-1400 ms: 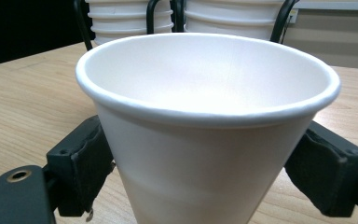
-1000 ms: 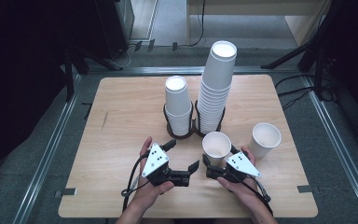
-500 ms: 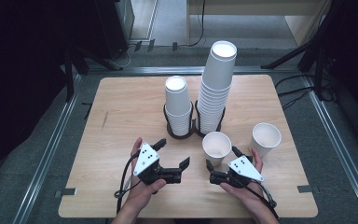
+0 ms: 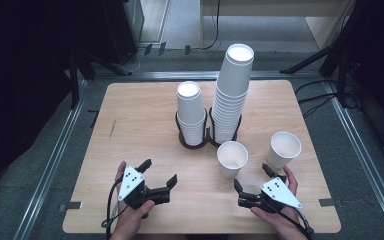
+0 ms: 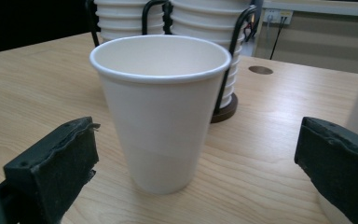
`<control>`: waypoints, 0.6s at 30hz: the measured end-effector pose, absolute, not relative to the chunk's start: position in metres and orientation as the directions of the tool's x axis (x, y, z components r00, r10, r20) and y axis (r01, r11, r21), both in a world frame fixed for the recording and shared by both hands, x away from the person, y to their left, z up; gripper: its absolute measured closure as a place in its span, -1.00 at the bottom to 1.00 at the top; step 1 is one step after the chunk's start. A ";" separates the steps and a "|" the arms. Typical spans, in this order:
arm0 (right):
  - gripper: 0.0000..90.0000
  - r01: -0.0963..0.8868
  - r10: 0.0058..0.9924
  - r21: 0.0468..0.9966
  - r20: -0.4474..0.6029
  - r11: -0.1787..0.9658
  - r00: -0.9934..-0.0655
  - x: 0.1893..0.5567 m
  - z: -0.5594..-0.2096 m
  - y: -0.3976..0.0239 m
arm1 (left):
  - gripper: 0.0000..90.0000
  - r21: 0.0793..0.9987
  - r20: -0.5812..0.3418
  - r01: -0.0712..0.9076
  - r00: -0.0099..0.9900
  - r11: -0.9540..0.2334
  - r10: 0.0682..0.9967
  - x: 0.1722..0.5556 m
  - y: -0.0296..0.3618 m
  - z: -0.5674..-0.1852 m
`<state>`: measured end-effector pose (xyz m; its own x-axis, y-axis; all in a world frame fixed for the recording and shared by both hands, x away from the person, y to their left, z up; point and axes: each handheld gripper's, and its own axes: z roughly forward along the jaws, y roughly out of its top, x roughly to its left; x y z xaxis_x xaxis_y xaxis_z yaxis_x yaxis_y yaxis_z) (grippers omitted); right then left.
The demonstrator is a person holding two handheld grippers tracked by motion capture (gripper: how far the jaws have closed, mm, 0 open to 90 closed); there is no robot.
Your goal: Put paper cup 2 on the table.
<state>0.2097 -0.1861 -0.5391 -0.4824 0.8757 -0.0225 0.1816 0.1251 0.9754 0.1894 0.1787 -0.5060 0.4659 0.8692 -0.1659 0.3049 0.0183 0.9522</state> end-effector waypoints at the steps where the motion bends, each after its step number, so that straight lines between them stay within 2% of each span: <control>1: -1.00 0.178 0.878 0.977 -0.022 0.122 -0.478 0.209 -0.538 -0.190 | -0.98 0.950 -0.171 0.311 0.458 0.023 0.873 0.188 0.182 -0.508; 9: -1.00 0.171 0.897 0.980 -0.011 0.096 -0.442 0.202 -0.542 -0.219 | -0.98 0.940 -0.180 0.339 0.402 0.037 0.898 0.175 0.210 -0.520; 14: -1.00 0.183 0.908 0.977 -0.024 0.110 -0.419 0.199 -0.548 -0.233 | -0.98 0.925 -0.231 0.368 0.348 0.094 0.909 0.171 0.236 -0.526; 18: -1.00 0.182 0.920 0.978 -0.020 0.098 -0.391 0.199 -0.547 -0.245 | -0.98 0.920 -0.233 0.377 0.313 0.105 0.921 0.166 0.252 -0.531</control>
